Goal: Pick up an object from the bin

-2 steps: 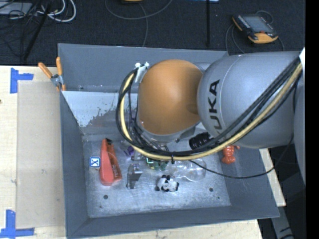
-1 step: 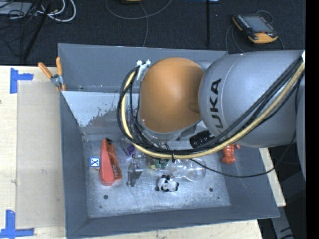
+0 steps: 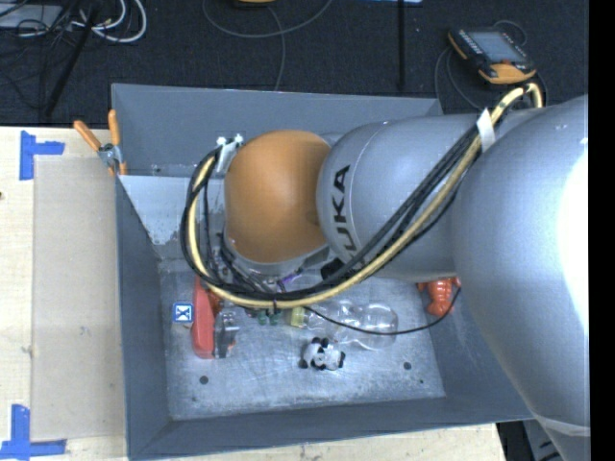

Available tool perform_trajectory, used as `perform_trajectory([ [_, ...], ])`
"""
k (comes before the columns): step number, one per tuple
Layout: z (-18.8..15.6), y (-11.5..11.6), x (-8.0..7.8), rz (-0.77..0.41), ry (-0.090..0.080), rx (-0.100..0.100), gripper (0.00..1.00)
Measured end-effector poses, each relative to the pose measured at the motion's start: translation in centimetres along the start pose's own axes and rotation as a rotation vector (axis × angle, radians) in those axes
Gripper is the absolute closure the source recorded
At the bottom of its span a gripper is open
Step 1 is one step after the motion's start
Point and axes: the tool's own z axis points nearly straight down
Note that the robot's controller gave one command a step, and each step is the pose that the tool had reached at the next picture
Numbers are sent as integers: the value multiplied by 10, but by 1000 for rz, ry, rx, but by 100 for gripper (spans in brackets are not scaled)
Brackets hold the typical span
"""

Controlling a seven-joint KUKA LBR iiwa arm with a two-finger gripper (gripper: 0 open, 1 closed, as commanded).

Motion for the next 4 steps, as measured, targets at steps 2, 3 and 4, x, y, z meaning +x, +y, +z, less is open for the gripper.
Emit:
perform_trajectory([
  [2,79,22,-38,-33,1,-1,0],
  [3,74,25,-41,-32,4,1,0],
  [4,77,22,-40,-28,0,-1,100],
])
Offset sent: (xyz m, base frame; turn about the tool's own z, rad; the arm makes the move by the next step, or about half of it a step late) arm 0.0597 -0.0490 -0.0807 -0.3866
